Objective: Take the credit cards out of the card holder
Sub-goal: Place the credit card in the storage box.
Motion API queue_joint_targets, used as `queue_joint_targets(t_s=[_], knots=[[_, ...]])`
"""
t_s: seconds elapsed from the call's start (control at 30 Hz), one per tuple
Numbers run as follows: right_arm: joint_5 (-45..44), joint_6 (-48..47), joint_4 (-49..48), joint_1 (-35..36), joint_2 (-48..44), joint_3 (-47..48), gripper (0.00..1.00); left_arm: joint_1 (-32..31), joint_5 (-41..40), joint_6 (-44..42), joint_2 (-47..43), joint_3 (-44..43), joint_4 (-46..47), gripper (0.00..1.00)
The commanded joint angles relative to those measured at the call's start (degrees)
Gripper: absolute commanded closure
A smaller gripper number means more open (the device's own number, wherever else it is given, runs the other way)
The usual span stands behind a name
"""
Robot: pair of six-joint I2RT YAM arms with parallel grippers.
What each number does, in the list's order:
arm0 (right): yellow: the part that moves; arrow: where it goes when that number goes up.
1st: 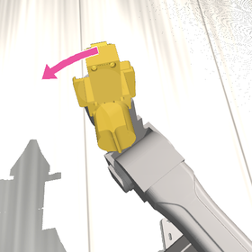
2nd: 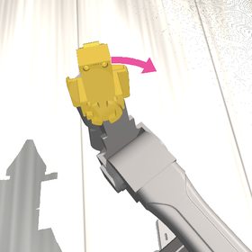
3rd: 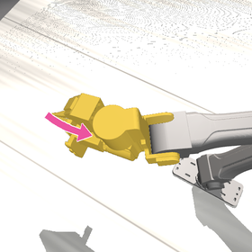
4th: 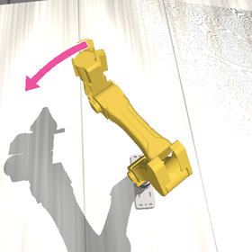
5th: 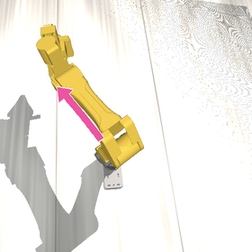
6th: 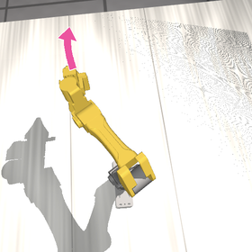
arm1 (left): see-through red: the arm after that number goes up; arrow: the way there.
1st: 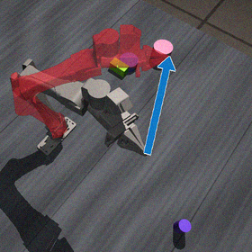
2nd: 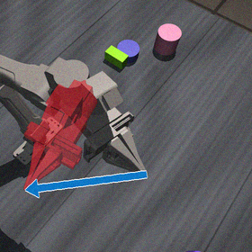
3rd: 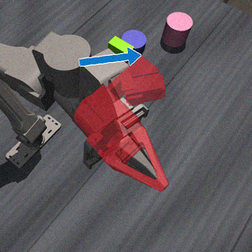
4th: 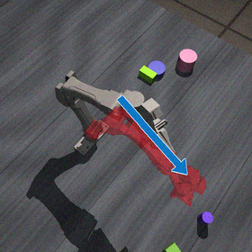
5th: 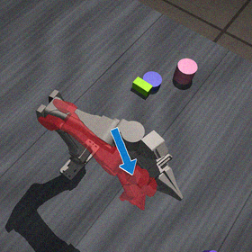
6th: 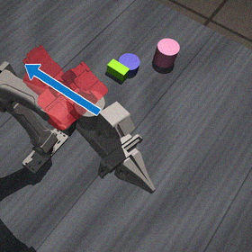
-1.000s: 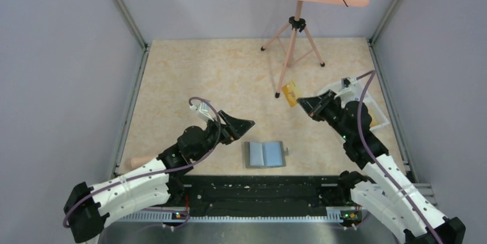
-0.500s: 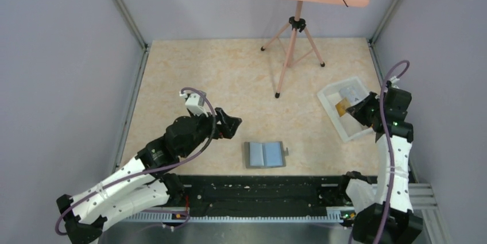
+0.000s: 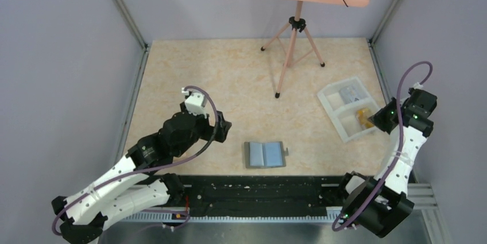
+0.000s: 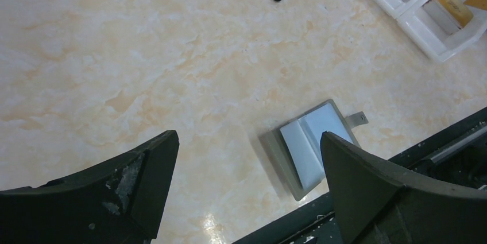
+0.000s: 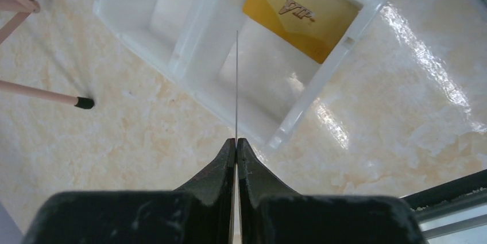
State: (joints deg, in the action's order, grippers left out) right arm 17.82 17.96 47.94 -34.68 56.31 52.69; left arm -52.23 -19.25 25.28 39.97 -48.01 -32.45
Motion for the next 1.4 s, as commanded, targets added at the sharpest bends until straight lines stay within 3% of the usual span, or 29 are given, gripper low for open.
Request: queue_joint_targets(t_s=[0.0,0.7,1.37], knots=[[-0.27,-2.99,0.48,-3.15,1.8,2.58,1.0,-0.07,-4.37,-5.73,-2.4,-2.21,-2.28,0.01],[6.59,0.73,-15.53,-8.29,9.07,-5.01,1.0,-0.07,-6.28,-6.91,-3.37,-0.33,-3.29,0.01],[7.64,3.03,-22.16,-9.74,12.61,-8.58,1.0,-0.07,-7.42,-6.65,-2.85,-0.33,-3.41,0.01]])
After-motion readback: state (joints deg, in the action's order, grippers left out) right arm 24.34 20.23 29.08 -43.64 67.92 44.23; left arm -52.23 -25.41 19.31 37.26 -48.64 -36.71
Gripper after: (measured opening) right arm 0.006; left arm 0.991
